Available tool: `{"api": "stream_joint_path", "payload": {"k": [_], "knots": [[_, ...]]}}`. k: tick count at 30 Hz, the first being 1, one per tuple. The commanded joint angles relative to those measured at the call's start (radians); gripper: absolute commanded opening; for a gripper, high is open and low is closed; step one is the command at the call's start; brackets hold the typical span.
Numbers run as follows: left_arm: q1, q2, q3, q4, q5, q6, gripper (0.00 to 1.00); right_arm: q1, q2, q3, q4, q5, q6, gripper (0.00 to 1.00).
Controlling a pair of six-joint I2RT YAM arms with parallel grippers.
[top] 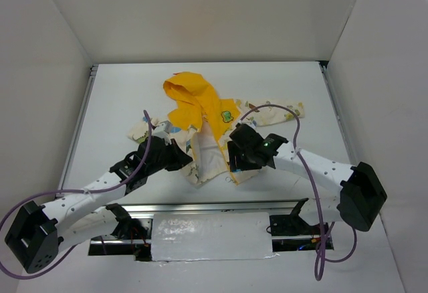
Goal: Zip up the jacket
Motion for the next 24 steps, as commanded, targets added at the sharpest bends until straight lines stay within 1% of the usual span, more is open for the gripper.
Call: {"api": "stream_joint_path", "payload": {"k": [1,6,10,14,17,19,24], "knots": [[0.008,-0.005,0.000,-0.051,-0.031,0.004,0.00,0.064,0.028,0.018,-0.136,0.141,0.040,0.67],[0.008,-0.003,-0.005,-0.039,-0.007,0.024,0.00,0.097,0.087,-0.007,-0.115,0.148,0.041,0.67],[0.008,0.009,0.003,-0.038,0.027,0.051,0.00,0.098,0.153,-0.006,-0.073,0.157,-0.005,0.65],[0.008,0.005,0.004,-0.042,0.036,0.061,0.00,0.098,0.204,0.004,-0.050,0.171,-0.017,0.61],[0.008,0.003,0.003,-0.038,0.055,0.070,0.00,0.098,0.223,0.010,-0.029,0.164,-0.018,0.56],[0.008,0.005,-0.002,-0.033,0.065,0.073,0.00,0.097,0.239,0.014,-0.025,0.181,-0.015,0.56],[0.008,0.009,-0.006,-0.028,0.079,0.078,0.00,0.098,0.295,0.019,-0.007,0.163,-0.017,0.55]]}}
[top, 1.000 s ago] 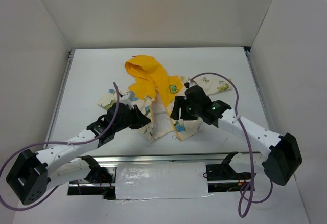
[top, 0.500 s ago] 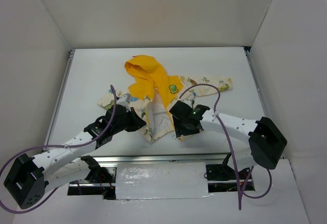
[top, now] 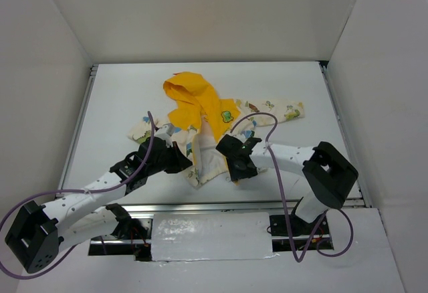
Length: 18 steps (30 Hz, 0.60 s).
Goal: Zip up the jacket
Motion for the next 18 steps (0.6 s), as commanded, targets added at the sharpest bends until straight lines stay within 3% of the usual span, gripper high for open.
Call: {"api": "stream_joint_path", "payload": {"k": [1,6,9,14,18], "knots": [[0.006,0.002,-0.003,0.022,0.029,0.023,0.00,0.008,0.049,0.025,0.038,0.015,0.000,0.55],[0.004,-0.008,-0.006,0.020,0.032,0.029,0.00,0.008,0.079,-0.007,0.090,-0.042,0.005,0.52],[0.004,-0.006,-0.005,0.019,0.038,0.031,0.00,0.006,0.097,-0.020,0.123,-0.097,-0.003,0.38],[0.004,-0.020,-0.006,0.013,0.034,0.031,0.00,0.006,0.134,-0.017,0.126,-0.116,0.008,0.00],[0.004,-0.026,-0.011,0.013,0.026,0.028,0.00,0.006,0.070,-0.015,0.152,-0.127,0.029,0.00]]}}
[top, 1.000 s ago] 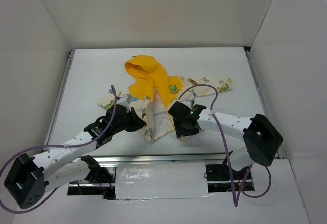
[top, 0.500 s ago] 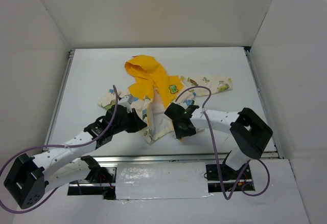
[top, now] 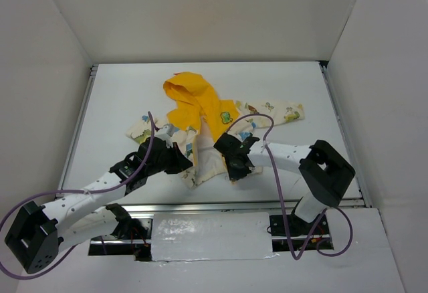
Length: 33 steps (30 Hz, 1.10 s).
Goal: Zip up the jacket
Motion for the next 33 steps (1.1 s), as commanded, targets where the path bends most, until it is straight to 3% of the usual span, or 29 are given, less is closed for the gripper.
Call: {"api": "stream_joint_path", "payload": {"k": [1,5,8,9,11,12,14,15,17,18,20,21,22,25,30,33], "knots": [[0.004,-0.019,-0.009,0.019,0.008,0.024,0.00,0.006,-0.010,-0.033,0.099,-0.032,0.040,0.00],[0.004,-0.011,0.013,0.072,0.008,0.022,0.00,0.009,-0.279,-0.087,0.351,-0.149,0.079,0.00],[0.007,-0.042,0.045,0.090,-0.030,0.025,0.00,0.008,-0.489,-0.200,0.718,-0.231,-0.041,0.00],[0.007,-0.051,0.054,0.089,-0.041,0.030,0.00,0.011,-0.507,-0.273,0.782,-0.432,-0.175,0.00],[0.010,-0.060,0.095,0.044,-0.095,0.033,0.00,0.011,-0.448,-0.208,0.664,-0.489,-0.298,0.00],[0.010,-0.060,0.111,-0.024,-0.127,0.025,0.00,0.025,-0.412,-0.117,0.515,-0.392,-0.376,0.00],[0.012,-0.056,0.151,-0.080,-0.223,0.005,0.00,0.043,-0.296,-0.012,0.406,-0.178,-0.429,0.00],[0.012,-0.059,0.158,-0.097,-0.244,0.001,0.00,0.067,-0.271,0.004,0.416,0.060,-0.432,0.00],[0.013,-0.080,0.162,-0.105,-0.270,-0.013,0.00,0.098,-0.263,-0.028,0.522,0.366,-0.387,0.00],[0.013,-0.088,0.159,-0.099,-0.285,-0.012,0.00,0.107,-0.283,-0.066,0.729,0.464,-0.401,0.00],[0.013,-0.102,0.165,-0.111,-0.307,-0.016,0.00,0.149,-0.366,-0.239,1.003,0.525,-0.530,0.00],[0.013,-0.102,0.169,-0.117,-0.322,-0.015,0.00,0.160,-0.387,-0.298,1.299,0.537,-0.559,0.00],[0.015,-0.100,0.183,-0.126,-0.323,-0.005,0.00,0.160,-0.398,-0.336,1.387,0.522,-0.560,0.00],[0.017,-0.092,0.197,-0.137,-0.319,0.019,0.00,0.163,-0.311,-0.305,1.445,0.540,-0.558,0.00],[0.017,-0.129,0.162,-0.030,-0.222,0.085,0.00,0.195,-0.364,-0.459,1.715,0.449,-0.506,0.00],[0.017,-0.170,0.125,0.052,-0.181,0.122,0.00,0.178,-0.429,-0.516,1.688,0.357,-0.425,0.00]]}}
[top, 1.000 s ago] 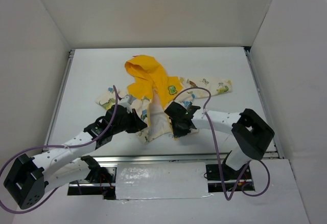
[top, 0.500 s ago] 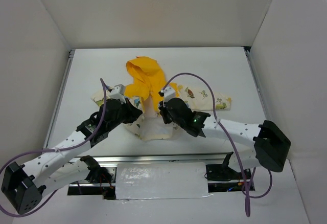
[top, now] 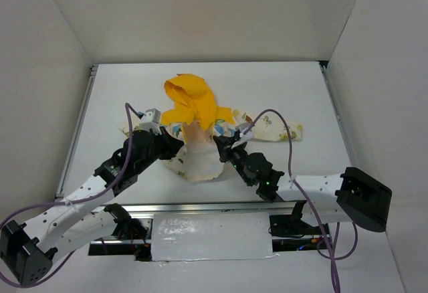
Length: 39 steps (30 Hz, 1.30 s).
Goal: Zip up the jacket
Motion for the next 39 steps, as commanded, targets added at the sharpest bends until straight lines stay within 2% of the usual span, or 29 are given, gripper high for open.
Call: {"api": "stream_joint_path", "payload": {"k": [1,3,4,5,6,7,8,9,11,12,16,21,24,30,36,39], "knots": [[0.004,-0.065,-0.027,0.169,0.065,0.069,0.00,-0.005,-0.075,-0.071,0.242,-0.131,0.039,0.00],[0.004,-0.084,-0.036,0.181,0.059,0.075,0.00,-0.024,-0.207,-0.052,0.135,-0.395,0.009,0.00],[0.004,-0.084,-0.036,0.174,0.052,0.078,0.00,-0.047,-0.224,0.005,-0.132,-0.550,-0.028,0.00],[0.005,-0.078,-0.029,0.143,0.036,0.080,0.00,-0.063,-0.182,0.084,-0.297,-0.664,-0.089,0.00],[0.005,-0.072,-0.019,0.131,0.018,0.077,0.00,-0.052,-0.126,0.226,-0.423,-0.562,-0.156,0.00],[0.005,-0.062,-0.010,0.100,-0.007,0.075,0.00,-0.042,-0.029,0.264,-0.517,-0.242,-0.157,0.00],[0.005,-0.050,0.007,0.088,-0.013,0.077,0.00,-0.043,0.000,0.273,-0.484,-0.127,-0.153,0.00],[0.007,-0.049,0.013,0.079,-0.011,0.077,0.00,-0.044,0.001,0.228,-0.423,-0.083,-0.143,0.00],[0.007,-0.058,-0.001,0.104,0.022,0.083,0.00,-0.046,-0.084,0.150,-0.209,-0.102,-0.079,0.00],[0.007,-0.076,-0.012,0.153,0.034,0.086,0.00,-0.052,-0.109,0.090,-0.156,-0.180,-0.017,0.00],[0.007,-0.121,-0.062,0.264,0.099,0.095,0.00,-0.055,-0.121,0.033,0.009,-0.268,0.119,0.00],[0.007,-0.161,-0.116,0.364,0.160,0.111,0.00,-0.055,-0.114,-0.022,0.059,-0.403,0.275,0.00],[0.007,-0.167,-0.139,0.414,0.188,0.109,0.00,-0.055,-0.127,-0.078,0.174,-0.463,0.314,0.00],[0.007,-0.153,-0.162,0.471,0.220,0.098,0.00,-0.055,-0.135,-0.012,0.029,-0.471,0.387,0.00],[0.007,-0.151,-0.188,0.513,0.242,0.074,0.00,-0.063,-0.131,-0.010,-0.004,-0.400,0.461,0.00],[0.008,-0.153,-0.202,0.525,0.257,0.066,0.00,-0.083,-0.127,-0.001,-0.010,-0.433,0.481,0.00]]}}
